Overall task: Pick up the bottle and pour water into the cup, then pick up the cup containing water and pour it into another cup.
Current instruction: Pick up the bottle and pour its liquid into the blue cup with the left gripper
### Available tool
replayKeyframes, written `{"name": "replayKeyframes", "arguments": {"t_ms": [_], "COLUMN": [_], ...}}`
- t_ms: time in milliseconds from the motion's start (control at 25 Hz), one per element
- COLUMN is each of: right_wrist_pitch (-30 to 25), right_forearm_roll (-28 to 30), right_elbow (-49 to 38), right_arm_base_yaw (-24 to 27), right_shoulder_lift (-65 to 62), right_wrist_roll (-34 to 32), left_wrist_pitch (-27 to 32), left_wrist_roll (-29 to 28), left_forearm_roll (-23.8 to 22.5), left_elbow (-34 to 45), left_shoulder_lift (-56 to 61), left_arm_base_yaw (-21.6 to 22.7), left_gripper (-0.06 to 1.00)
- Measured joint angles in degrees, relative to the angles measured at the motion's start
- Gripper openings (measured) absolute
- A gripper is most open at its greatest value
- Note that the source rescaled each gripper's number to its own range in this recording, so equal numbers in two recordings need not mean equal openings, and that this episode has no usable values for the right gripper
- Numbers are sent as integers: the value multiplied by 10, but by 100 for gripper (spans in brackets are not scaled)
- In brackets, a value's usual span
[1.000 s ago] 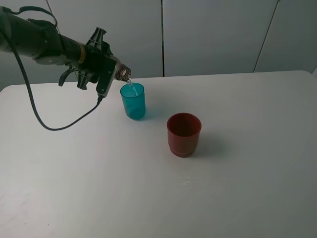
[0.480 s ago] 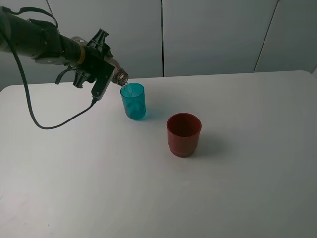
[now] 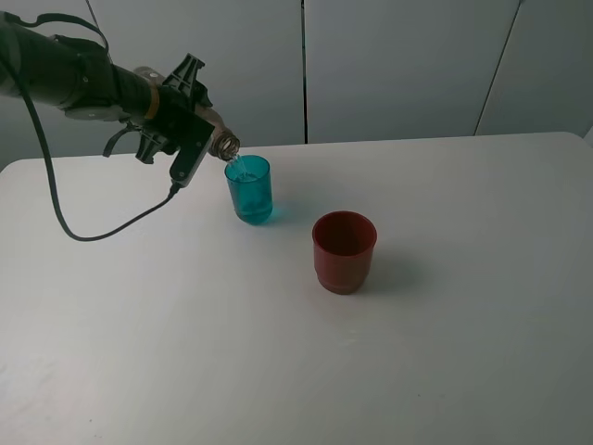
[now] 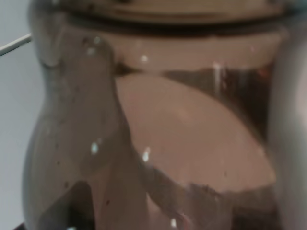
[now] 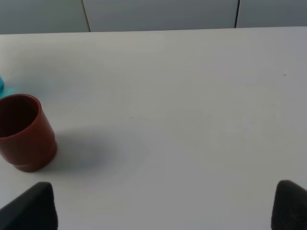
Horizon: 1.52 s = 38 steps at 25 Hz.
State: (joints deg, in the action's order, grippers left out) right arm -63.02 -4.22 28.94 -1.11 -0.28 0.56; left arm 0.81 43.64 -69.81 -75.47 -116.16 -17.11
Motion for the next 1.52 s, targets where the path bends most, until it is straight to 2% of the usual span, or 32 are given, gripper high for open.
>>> {"name": "replayKeyframes", "arguments": {"t_ms": [1000,1520], "right_wrist_pitch": [0,0], "right_forearm_roll": [0,0], "right_elbow": [0,0], "right_arm_base_yaw": [0,0], "right_shoulder_lift": [0,0], "right_wrist_roll": [0,0], "left_wrist_pitch": [-1,-34], "left_wrist_roll": [15,15], "left_forearm_roll": [-47,-70], "left_elbow": [-17,-17], "left_shoulder_lift": [0,0], "left_arm_base_yaw": [0,0], "left_gripper": [1,1]}}
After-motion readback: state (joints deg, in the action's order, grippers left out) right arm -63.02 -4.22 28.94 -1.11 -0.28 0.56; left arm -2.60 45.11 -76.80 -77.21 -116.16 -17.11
